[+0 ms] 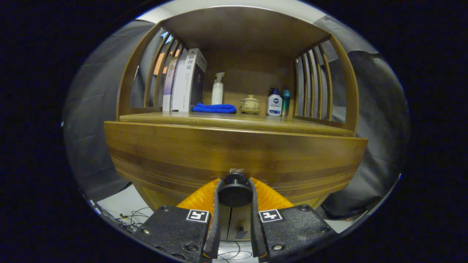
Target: Pull open the drawer, take out the items inside it, and place them on the countertop above the cabinet.
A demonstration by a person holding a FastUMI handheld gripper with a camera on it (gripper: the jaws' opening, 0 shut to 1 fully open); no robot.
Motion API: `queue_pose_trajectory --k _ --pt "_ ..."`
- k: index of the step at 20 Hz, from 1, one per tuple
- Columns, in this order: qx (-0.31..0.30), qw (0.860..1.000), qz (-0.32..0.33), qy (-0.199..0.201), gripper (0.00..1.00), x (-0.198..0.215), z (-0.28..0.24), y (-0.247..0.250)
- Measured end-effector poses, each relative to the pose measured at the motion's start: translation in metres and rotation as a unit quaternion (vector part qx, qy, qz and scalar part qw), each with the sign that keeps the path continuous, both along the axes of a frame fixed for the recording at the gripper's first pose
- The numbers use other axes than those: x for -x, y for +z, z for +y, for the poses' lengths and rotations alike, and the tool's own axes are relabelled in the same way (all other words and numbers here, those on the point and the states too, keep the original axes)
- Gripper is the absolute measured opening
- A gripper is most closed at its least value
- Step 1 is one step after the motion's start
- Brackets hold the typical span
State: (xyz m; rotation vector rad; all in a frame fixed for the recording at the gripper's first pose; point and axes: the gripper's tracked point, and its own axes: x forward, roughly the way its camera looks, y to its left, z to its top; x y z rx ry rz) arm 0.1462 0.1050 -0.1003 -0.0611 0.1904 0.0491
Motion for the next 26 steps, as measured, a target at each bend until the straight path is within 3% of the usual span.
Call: queue_pose_trajectory --k 16,26 --pt "-0.014 1.000 0.013 0.011 0.36 0.099 -0.004 -0.007" --pt "-0.004 1.000 0.014 0.016 0.37 0.132 -0.005 -0.016"
